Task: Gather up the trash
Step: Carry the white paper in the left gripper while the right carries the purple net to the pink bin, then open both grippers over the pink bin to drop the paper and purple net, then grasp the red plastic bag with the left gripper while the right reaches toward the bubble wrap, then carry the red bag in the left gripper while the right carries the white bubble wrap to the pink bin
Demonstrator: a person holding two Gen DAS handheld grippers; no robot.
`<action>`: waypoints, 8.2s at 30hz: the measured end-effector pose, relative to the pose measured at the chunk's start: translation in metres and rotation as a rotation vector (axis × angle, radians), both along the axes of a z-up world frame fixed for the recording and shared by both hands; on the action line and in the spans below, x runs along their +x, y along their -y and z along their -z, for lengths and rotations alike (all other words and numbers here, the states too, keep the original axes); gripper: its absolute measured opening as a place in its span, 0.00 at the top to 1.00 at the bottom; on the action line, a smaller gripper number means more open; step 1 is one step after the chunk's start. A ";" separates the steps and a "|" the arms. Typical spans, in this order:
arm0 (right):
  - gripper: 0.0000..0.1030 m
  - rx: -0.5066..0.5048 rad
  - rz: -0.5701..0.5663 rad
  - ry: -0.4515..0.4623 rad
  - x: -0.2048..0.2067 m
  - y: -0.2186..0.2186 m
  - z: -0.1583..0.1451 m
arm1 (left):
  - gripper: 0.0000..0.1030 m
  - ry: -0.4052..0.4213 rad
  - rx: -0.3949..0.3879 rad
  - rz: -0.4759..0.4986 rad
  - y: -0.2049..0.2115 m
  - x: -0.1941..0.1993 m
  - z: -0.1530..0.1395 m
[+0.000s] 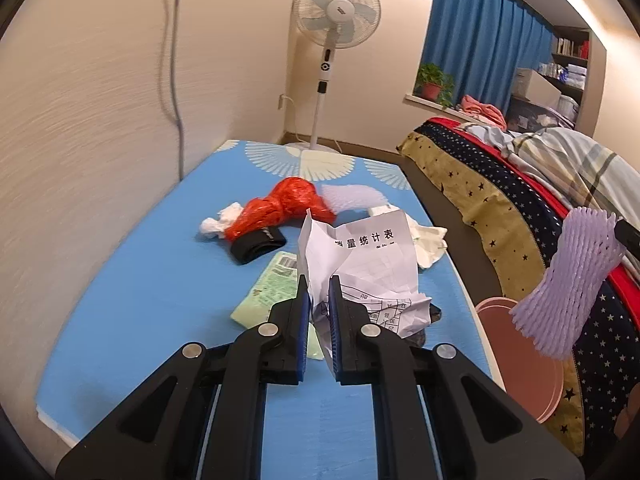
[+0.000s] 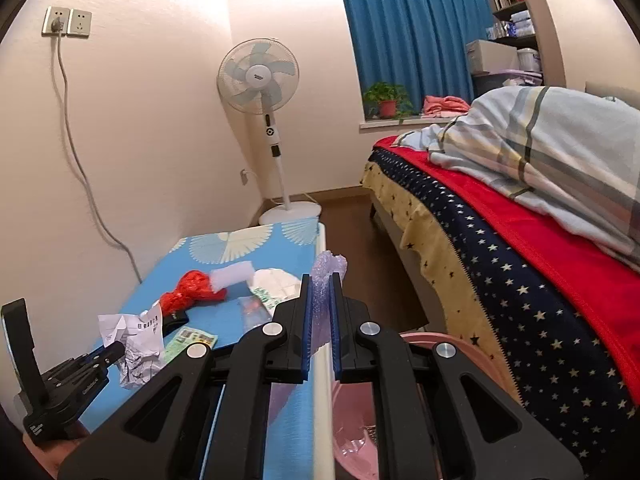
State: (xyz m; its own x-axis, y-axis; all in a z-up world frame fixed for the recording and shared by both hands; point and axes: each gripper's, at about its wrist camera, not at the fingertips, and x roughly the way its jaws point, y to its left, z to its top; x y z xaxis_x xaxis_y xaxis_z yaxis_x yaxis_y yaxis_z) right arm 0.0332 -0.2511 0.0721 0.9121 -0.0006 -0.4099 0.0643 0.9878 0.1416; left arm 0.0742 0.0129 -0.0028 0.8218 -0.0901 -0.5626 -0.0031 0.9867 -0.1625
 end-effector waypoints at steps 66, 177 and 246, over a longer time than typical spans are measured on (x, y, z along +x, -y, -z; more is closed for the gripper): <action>0.70 -0.062 0.412 -0.154 0.003 0.092 0.033 | 0.73 -0.136 -0.033 0.484 0.198 0.033 0.058; 0.97 0.116 -0.372 -0.160 0.186 -0.102 0.004 | 0.92 -0.057 -0.002 0.158 -0.080 0.145 -0.033; 0.97 -0.049 0.161 -0.085 0.006 0.055 0.006 | 0.92 0.029 -0.029 0.319 0.109 0.000 -0.003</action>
State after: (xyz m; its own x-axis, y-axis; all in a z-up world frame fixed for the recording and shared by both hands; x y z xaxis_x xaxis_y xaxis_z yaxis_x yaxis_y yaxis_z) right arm 0.0396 -0.3064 0.0663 0.8607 -0.1657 -0.4813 0.2320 0.9693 0.0811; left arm 0.0739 -0.0965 0.0005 0.7648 -0.3619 -0.5330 0.3110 0.9319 -0.1865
